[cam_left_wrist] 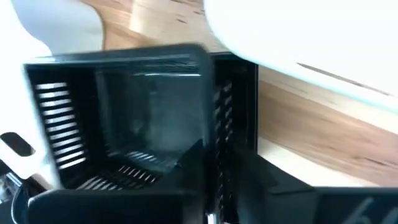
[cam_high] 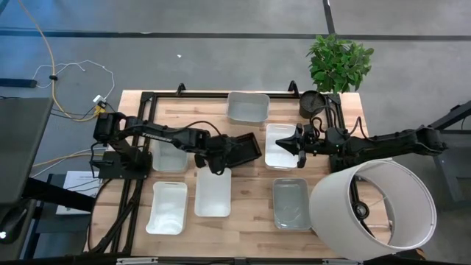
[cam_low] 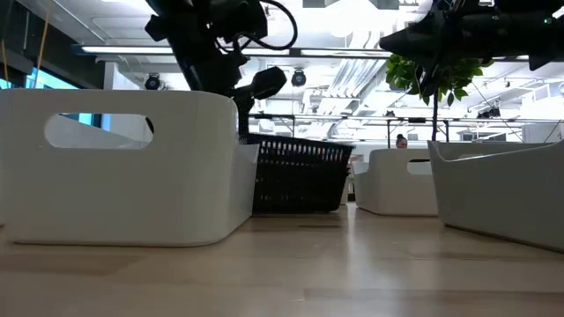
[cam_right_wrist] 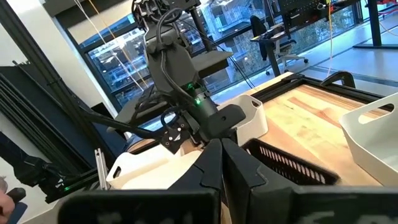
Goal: Stack baskets by color
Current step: Stack the top black bin on top of the black bin, then stack the top white bin on top of the right white bin
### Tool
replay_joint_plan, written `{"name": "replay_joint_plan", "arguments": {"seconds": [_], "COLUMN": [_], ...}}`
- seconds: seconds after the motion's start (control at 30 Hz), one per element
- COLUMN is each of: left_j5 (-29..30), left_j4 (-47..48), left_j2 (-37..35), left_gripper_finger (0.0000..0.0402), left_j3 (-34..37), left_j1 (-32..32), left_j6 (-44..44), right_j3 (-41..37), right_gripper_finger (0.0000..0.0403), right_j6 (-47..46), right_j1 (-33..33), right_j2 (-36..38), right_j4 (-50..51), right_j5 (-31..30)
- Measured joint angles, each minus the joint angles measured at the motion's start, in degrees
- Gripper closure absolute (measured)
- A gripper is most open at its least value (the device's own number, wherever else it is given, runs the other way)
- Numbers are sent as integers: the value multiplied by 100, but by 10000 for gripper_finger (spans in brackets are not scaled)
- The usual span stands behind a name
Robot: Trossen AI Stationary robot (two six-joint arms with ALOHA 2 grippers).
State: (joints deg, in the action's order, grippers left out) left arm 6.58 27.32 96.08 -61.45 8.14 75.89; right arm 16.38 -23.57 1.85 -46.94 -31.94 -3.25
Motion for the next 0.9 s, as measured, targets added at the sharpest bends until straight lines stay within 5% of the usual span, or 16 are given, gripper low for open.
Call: {"name": "replay_joint_plan", "arguments": {"seconds": [0.5,0.73,0.9], "left_j5": [681,1207,1203], "left_j4": [107,775,1029], "left_j2": [-293,-962,-1745], "left_gripper_finger": [226,214,213], "left_j3": [-2,-439,-660], "left_j1": [0,127,395], "left_j6": [-1200,-1542,-2662], "right_j3": [0,-2,-2], "right_gripper_finger": [403,403,403], "right_j6": [0,140,163], "right_j1": [-1,-2,-2], "right_j2": [2,8,13], "right_j4": [-12,-173,-235], "right_j5": [0,1,2]}}
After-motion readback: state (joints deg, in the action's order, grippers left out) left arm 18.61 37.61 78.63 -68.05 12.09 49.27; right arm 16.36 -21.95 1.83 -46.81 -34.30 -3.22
